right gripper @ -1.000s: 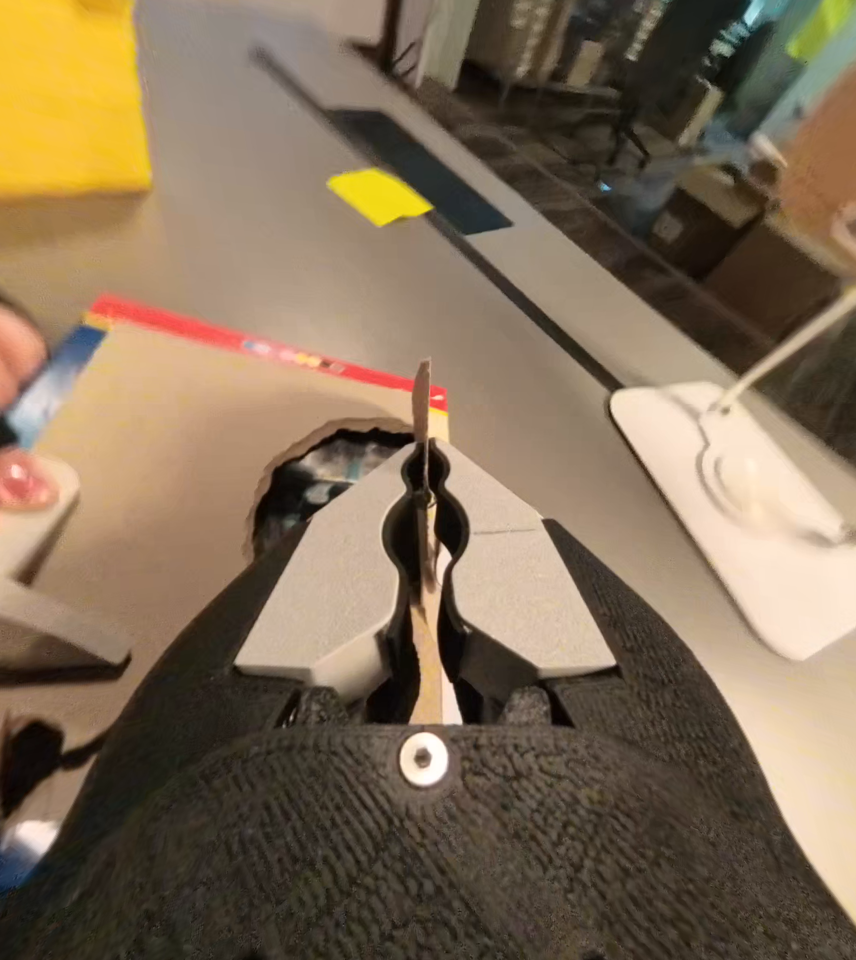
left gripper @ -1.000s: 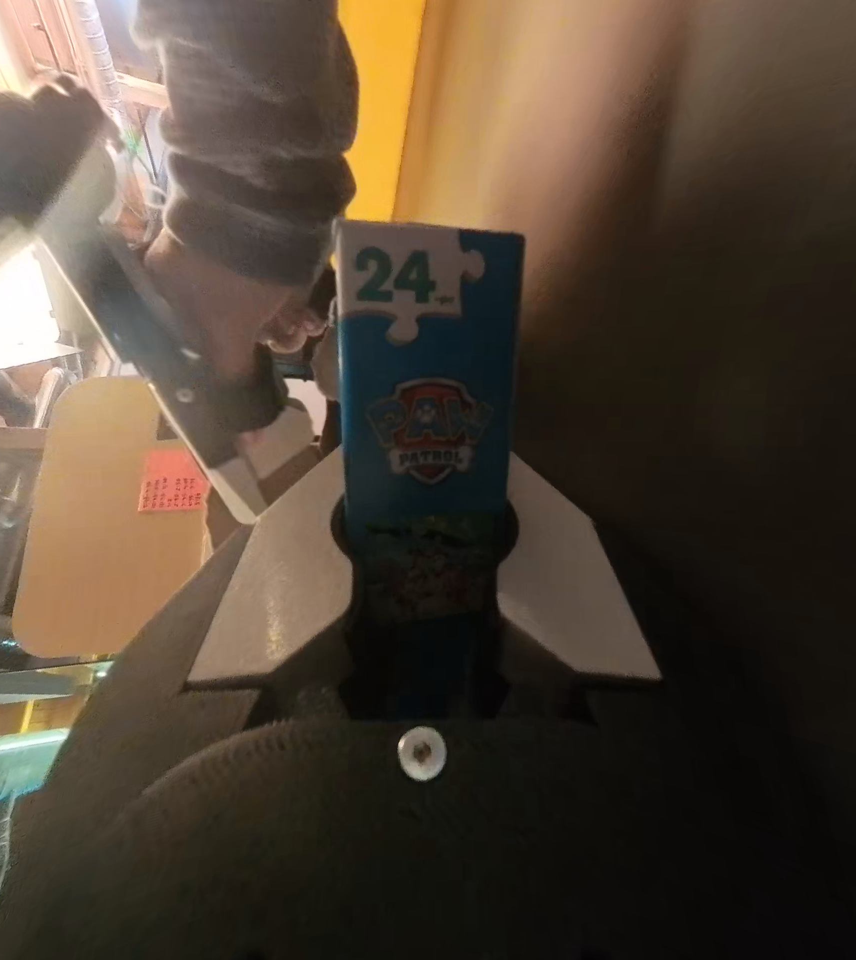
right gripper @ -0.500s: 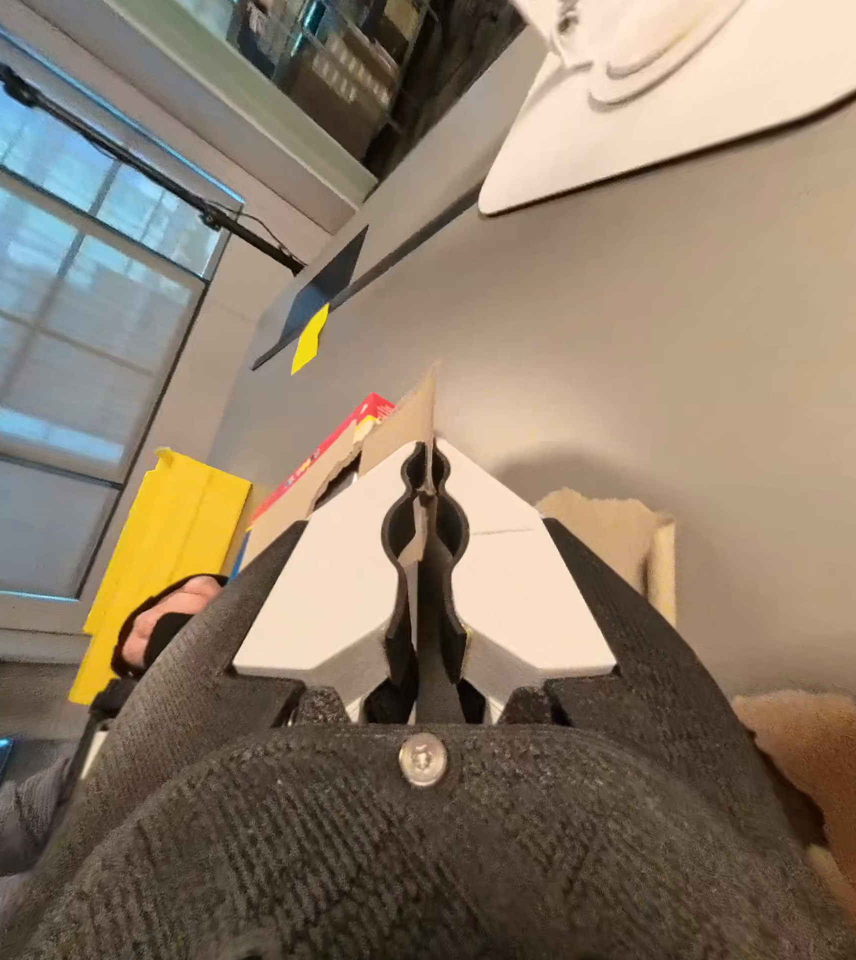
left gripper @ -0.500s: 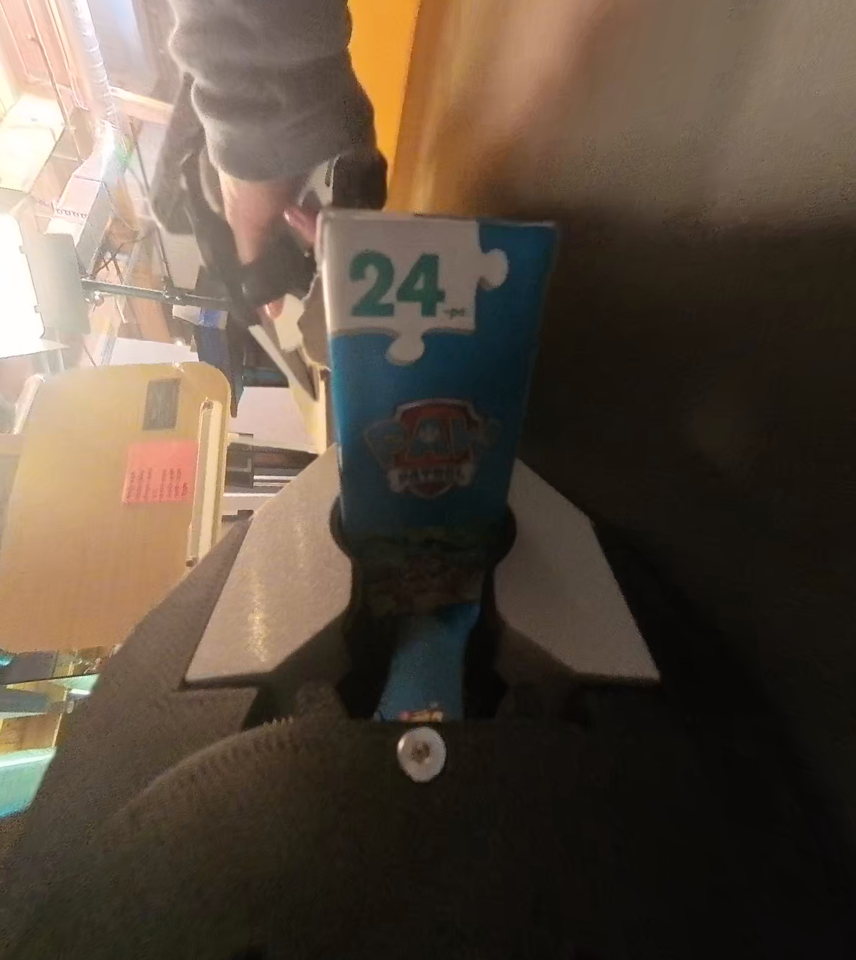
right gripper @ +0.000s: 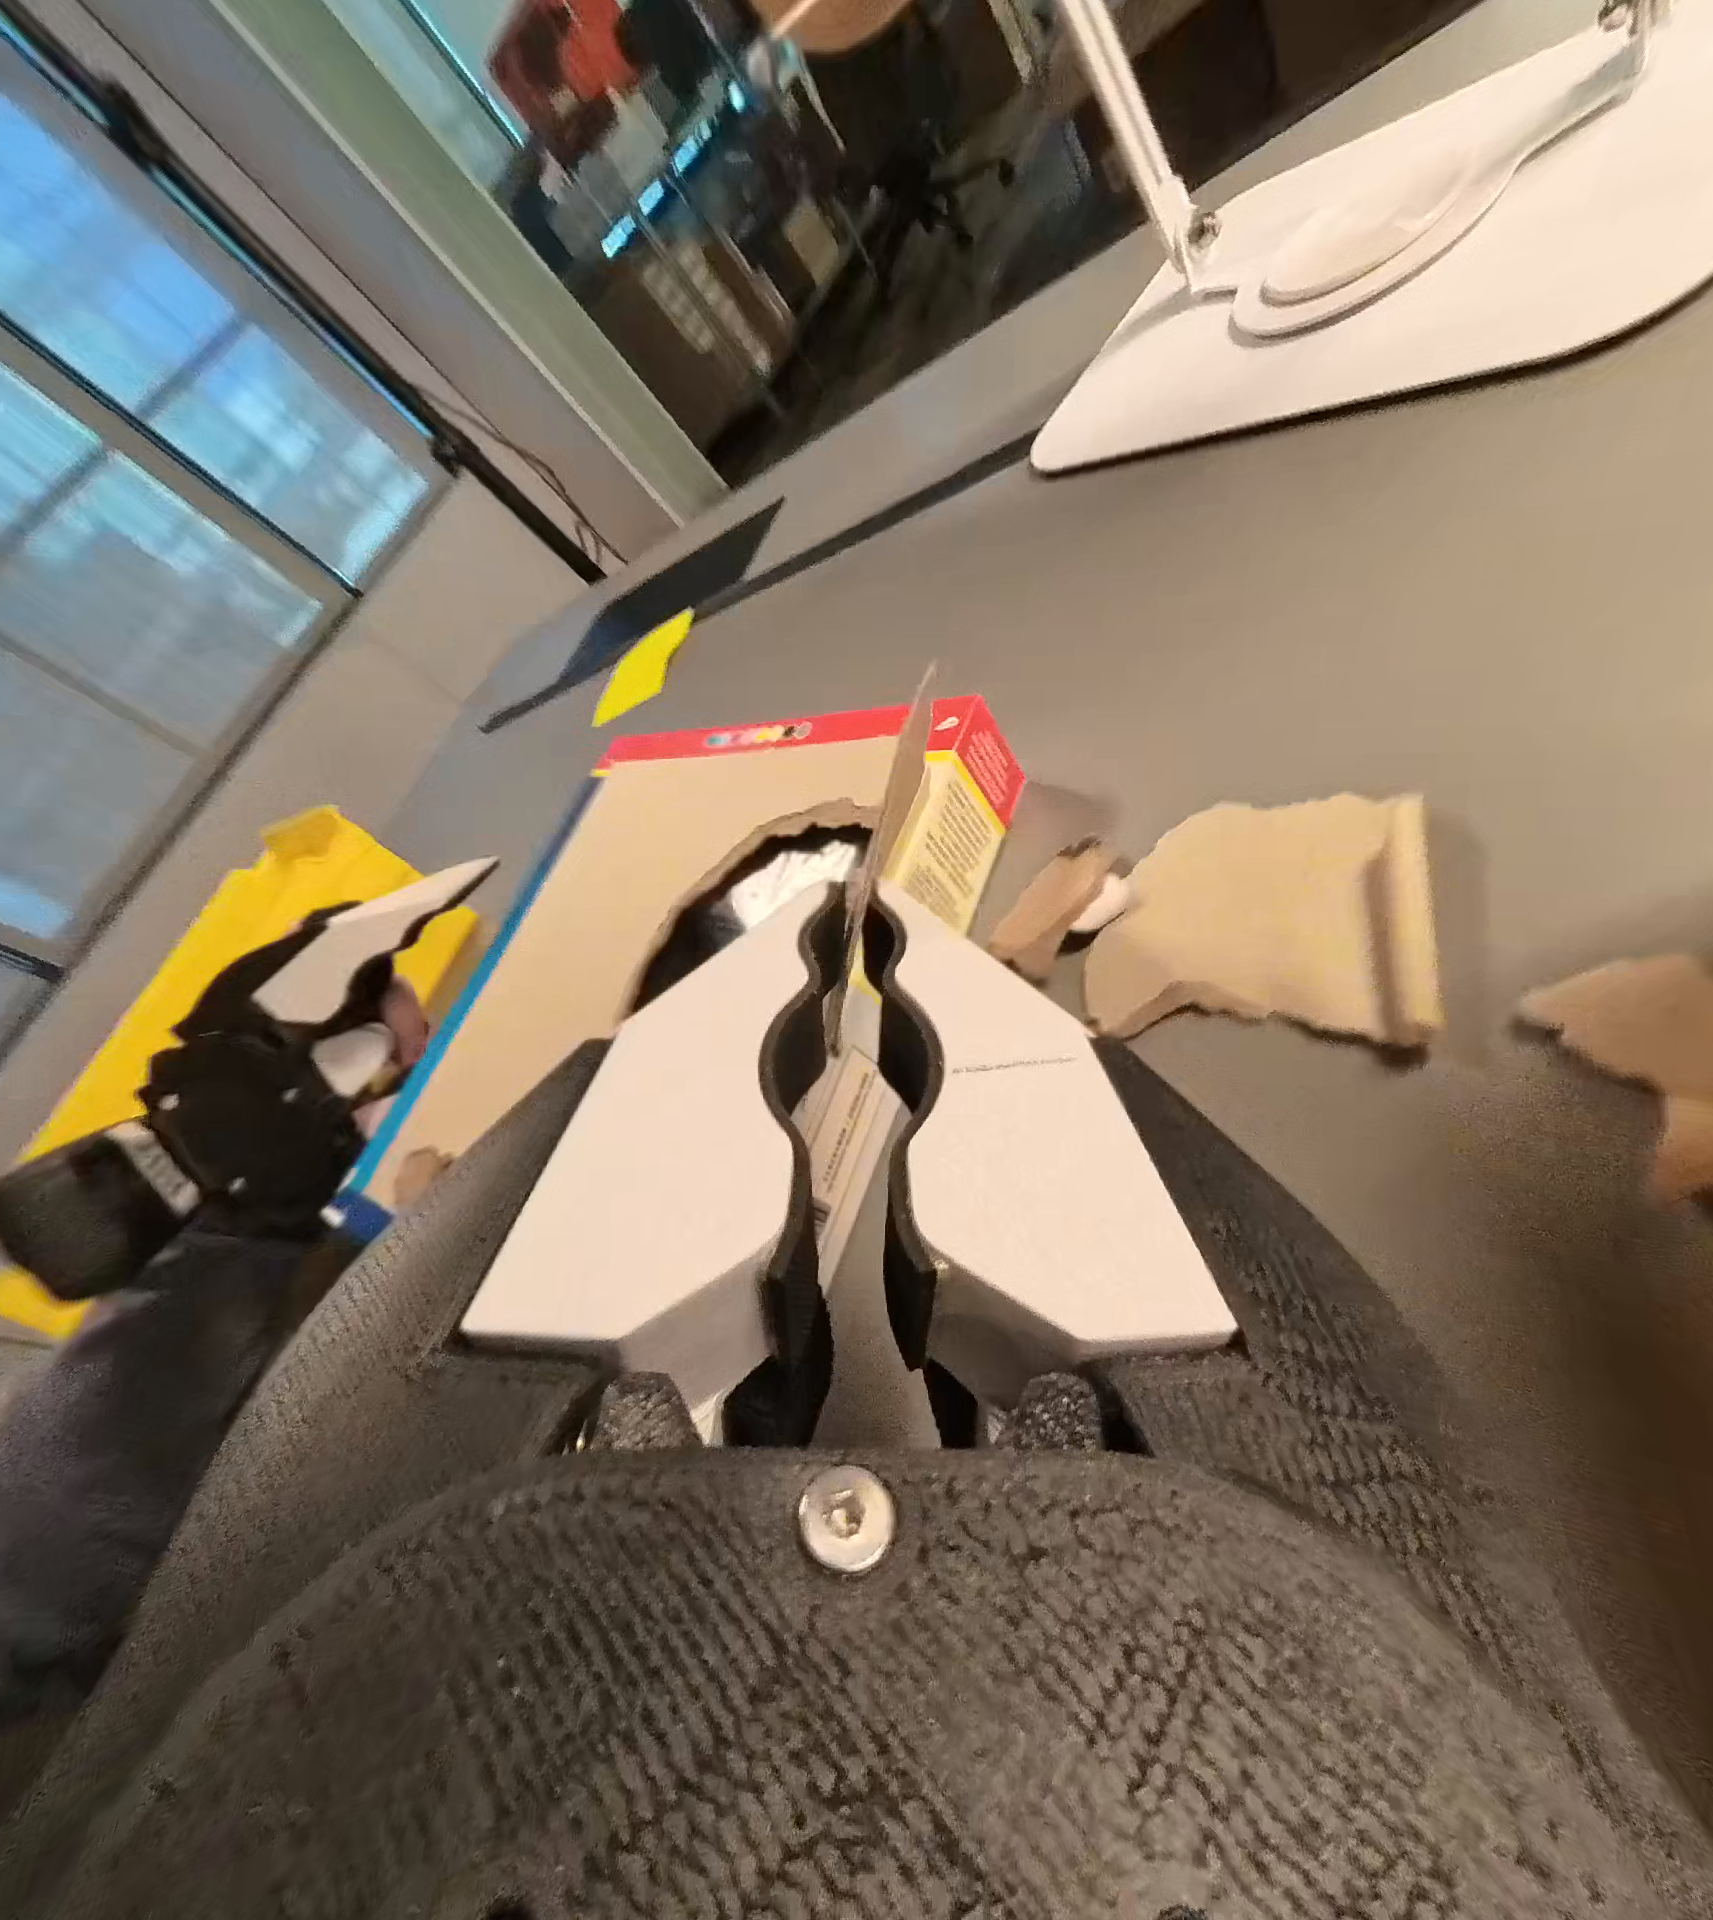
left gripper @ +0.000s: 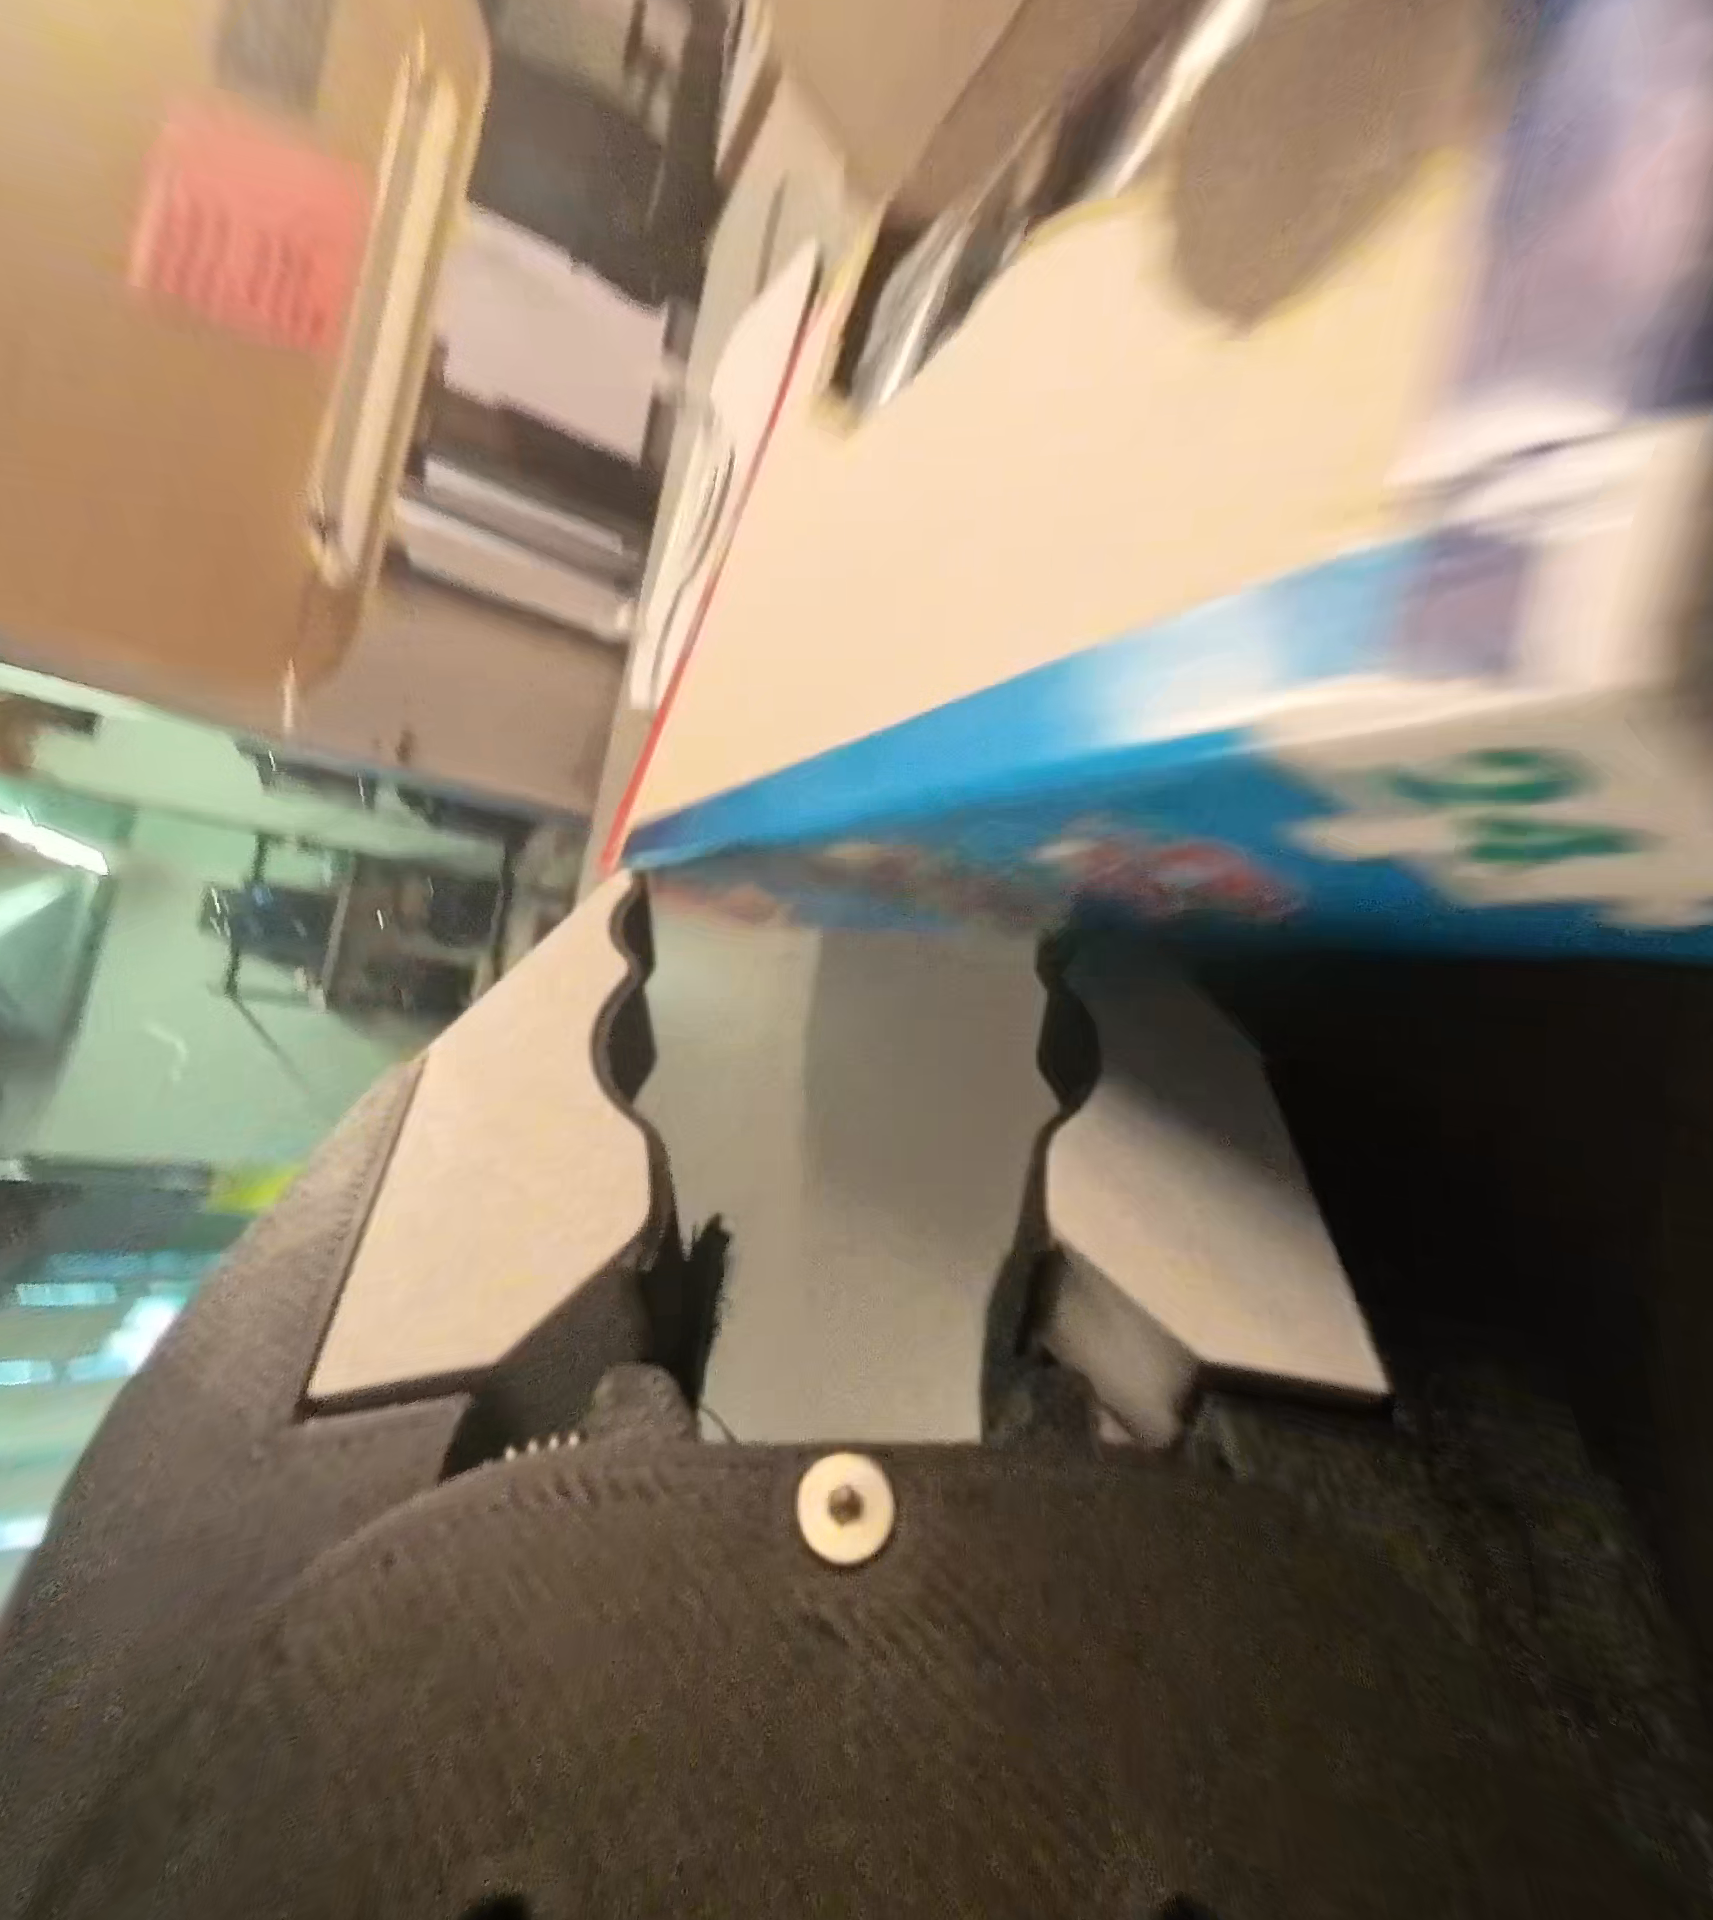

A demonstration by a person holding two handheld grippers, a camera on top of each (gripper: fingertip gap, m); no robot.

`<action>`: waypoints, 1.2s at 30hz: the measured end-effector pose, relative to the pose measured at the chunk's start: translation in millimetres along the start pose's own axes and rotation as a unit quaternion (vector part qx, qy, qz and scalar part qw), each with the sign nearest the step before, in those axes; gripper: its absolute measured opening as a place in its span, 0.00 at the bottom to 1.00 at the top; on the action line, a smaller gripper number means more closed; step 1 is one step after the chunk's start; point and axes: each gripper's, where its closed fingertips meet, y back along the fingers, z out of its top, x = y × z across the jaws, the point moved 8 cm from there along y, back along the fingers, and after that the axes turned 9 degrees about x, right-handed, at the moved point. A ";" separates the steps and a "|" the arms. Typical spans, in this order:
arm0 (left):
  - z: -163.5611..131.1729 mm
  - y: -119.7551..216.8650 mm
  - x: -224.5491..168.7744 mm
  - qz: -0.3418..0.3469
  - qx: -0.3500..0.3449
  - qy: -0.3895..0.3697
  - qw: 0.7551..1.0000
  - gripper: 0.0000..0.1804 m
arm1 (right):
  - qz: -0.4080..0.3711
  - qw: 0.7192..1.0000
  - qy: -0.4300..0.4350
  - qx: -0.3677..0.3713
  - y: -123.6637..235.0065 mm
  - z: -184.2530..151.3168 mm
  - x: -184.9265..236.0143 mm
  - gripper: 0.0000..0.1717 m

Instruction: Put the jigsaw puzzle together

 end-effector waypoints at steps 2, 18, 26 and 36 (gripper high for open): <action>-22.3 11.6 12.6 0.009 0.078 0.023 0.997 0.42 | 0.027 0.999 -0.025 -0.025 3.3 -9.3 0.6 0.00; 102.9 -28.7 32.7 -0.138 0.235 0.339 0.900 0.59 | 0.122 0.989 -0.001 -0.079 -0.5 -22.7 -2.0 0.00; 100.8 -56.5 21.5 -0.120 0.389 0.268 0.873 0.56 | 0.123 0.989 -0.024 -0.085 4.7 -25.1 -5.9 0.00; 103.5 -70.5 18.2 -0.049 0.382 0.167 0.907 0.10 | 0.127 0.989 -0.024 -0.073 6.8 -28.7 -3.9 0.00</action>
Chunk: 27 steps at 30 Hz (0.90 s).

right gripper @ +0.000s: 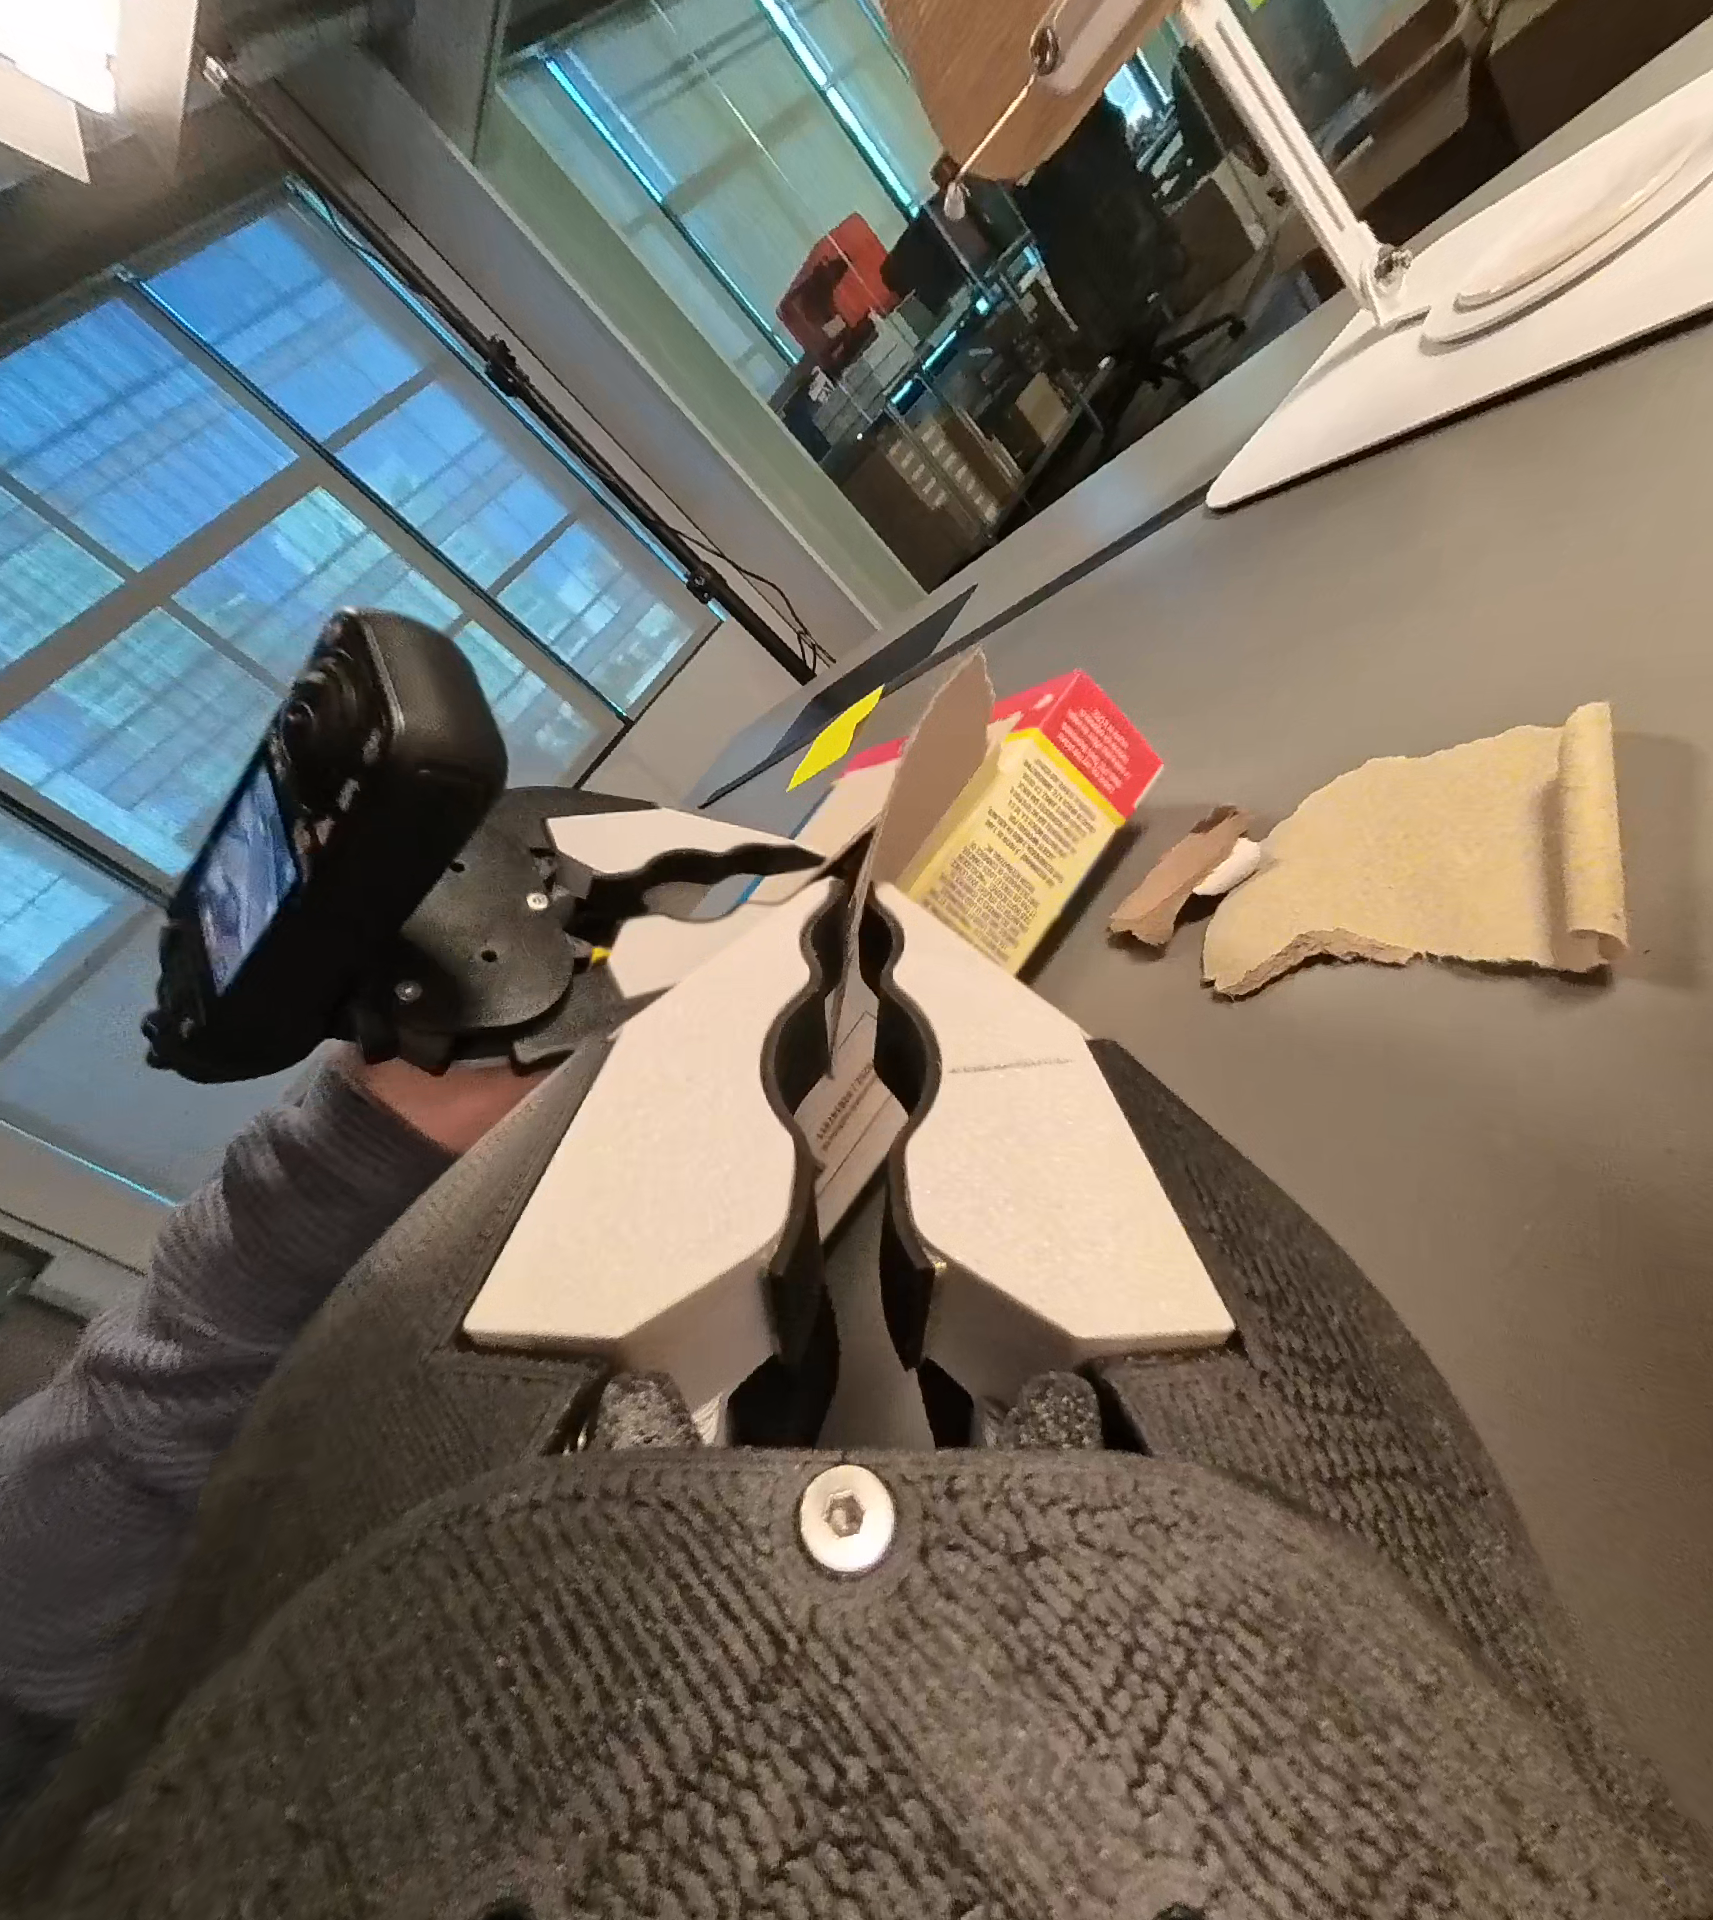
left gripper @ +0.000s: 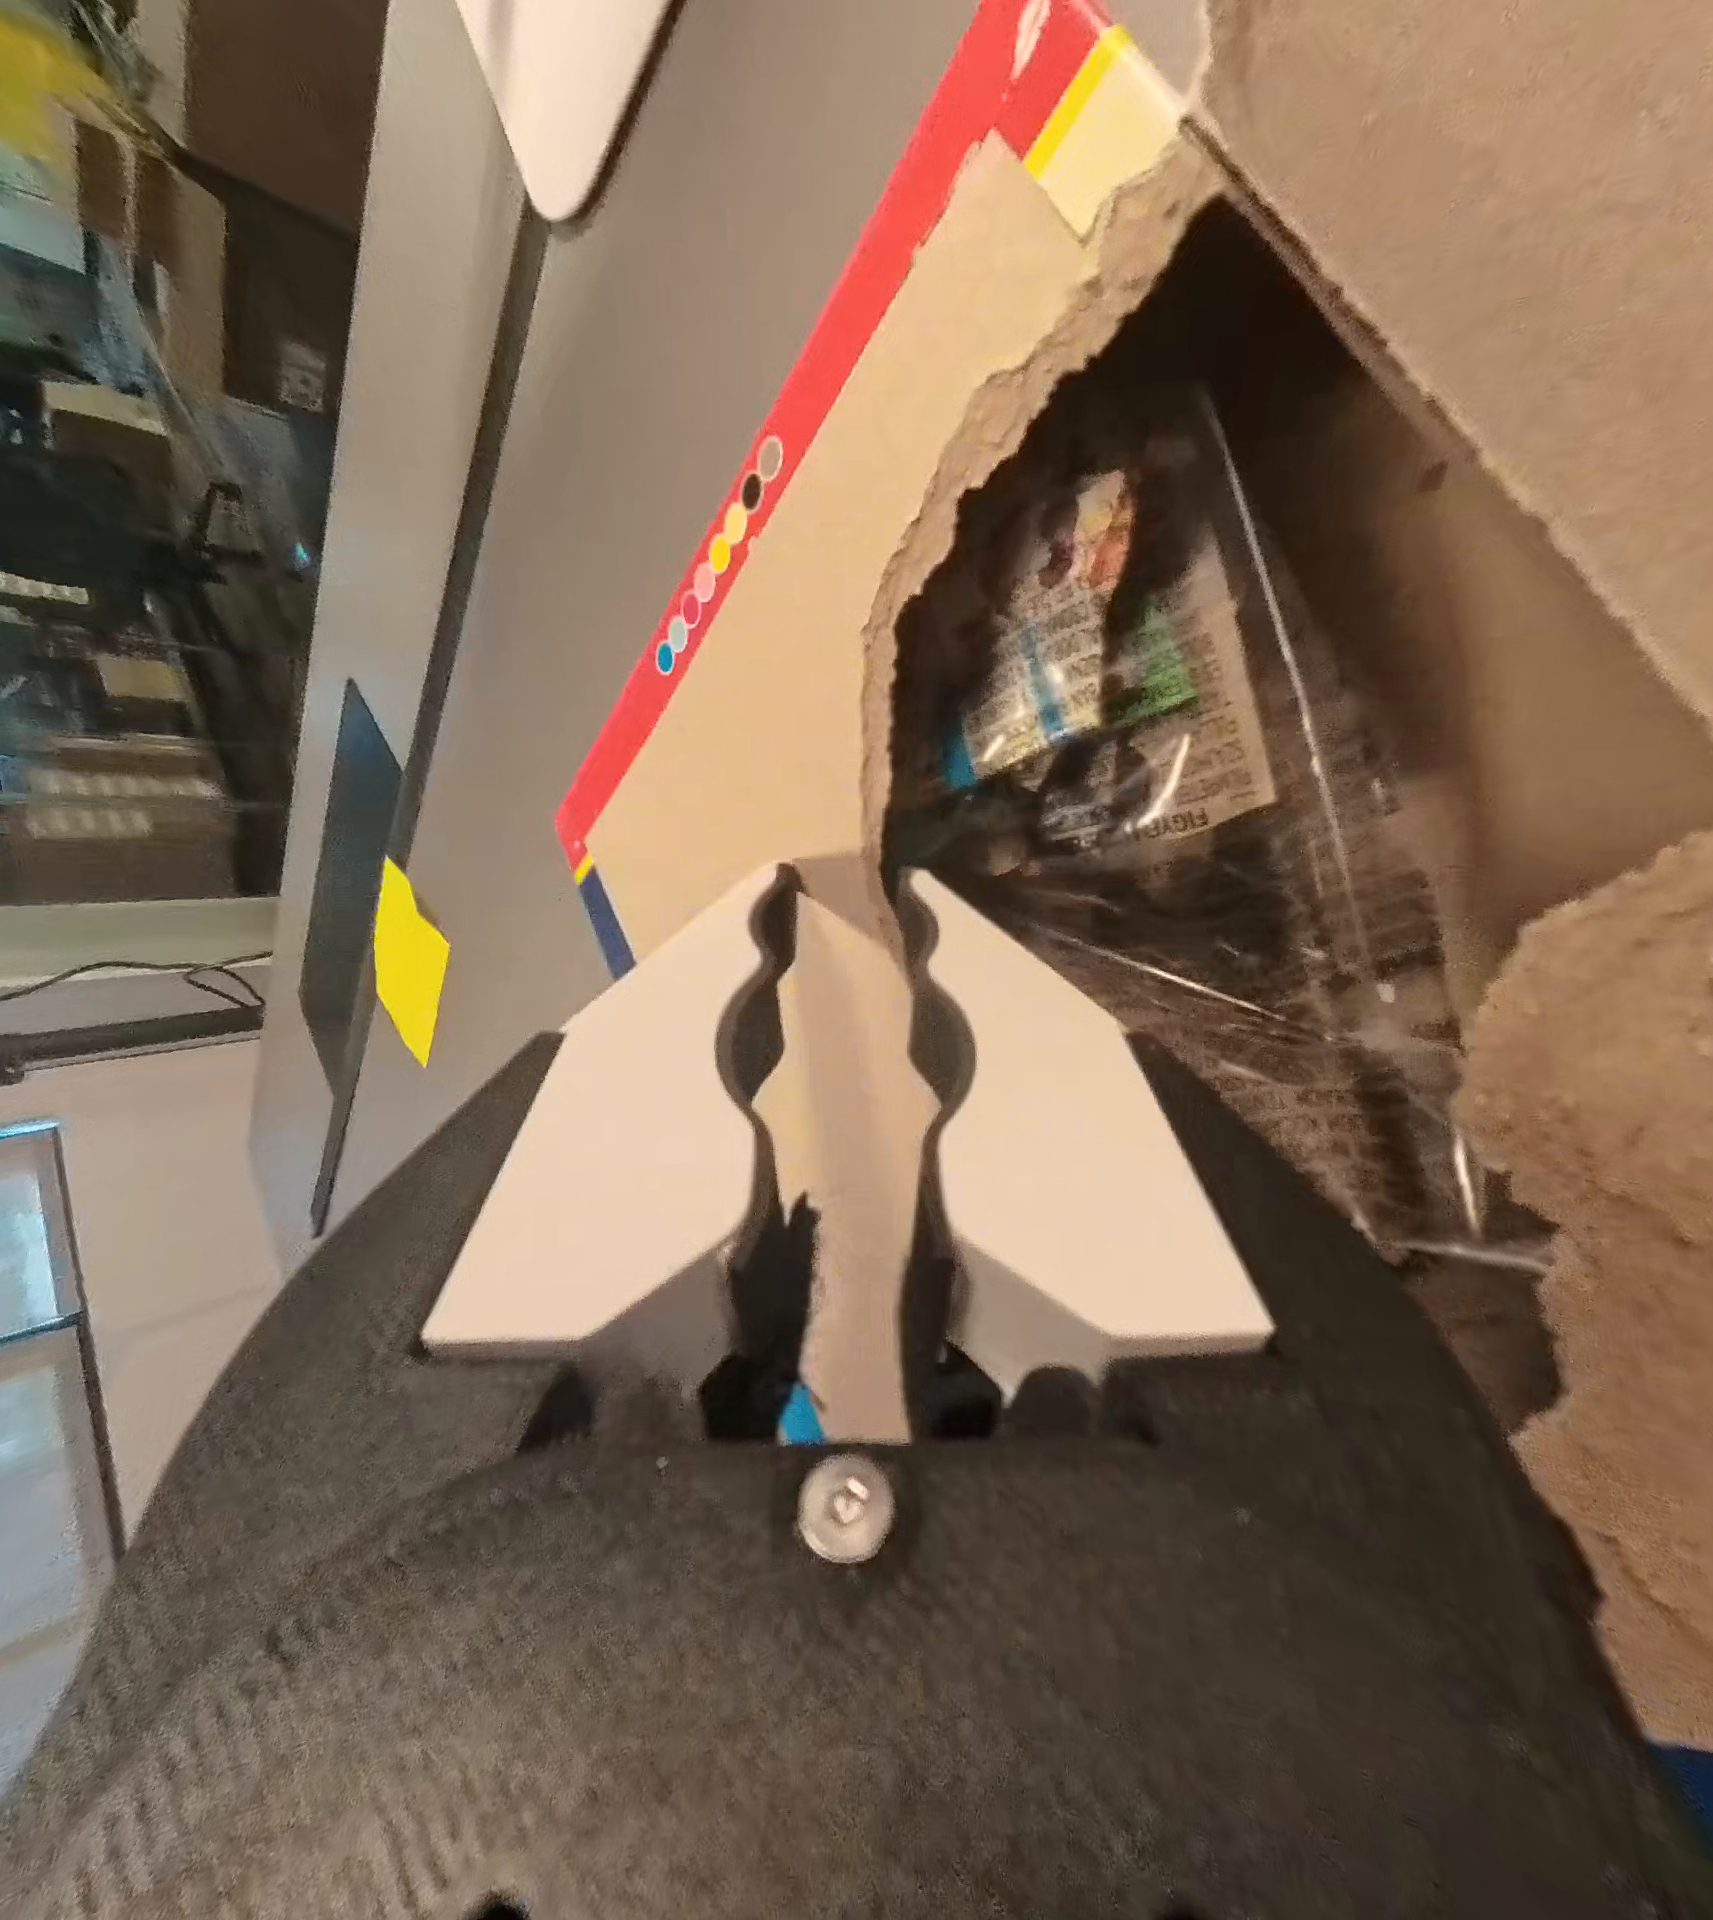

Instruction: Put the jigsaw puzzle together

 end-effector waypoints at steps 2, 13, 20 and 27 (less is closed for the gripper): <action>2.8 0.0 6.4 -0.002 -0.017 0.014 1.000 0.05 | -0.006 1.000 0.005 0.004 -0.4 -0.5 0.1 0.00; -21.4 1.9 67.4 -0.317 -0.177 0.292 0.885 0.00 | -0.062 0.997 0.052 0.008 2.0 2.0 -2.5 0.00; -40.5 0.1 74.9 -0.506 -0.235 0.401 0.726 0.00 | -0.097 0.992 0.084 -0.004 8.1 6.7 -5.1 0.00; -38.9 -10.5 42.3 -0.427 -0.140 0.371 0.813 0.00 | -0.099 0.982 0.160 -0.037 5.7 14.8 7.9 0.12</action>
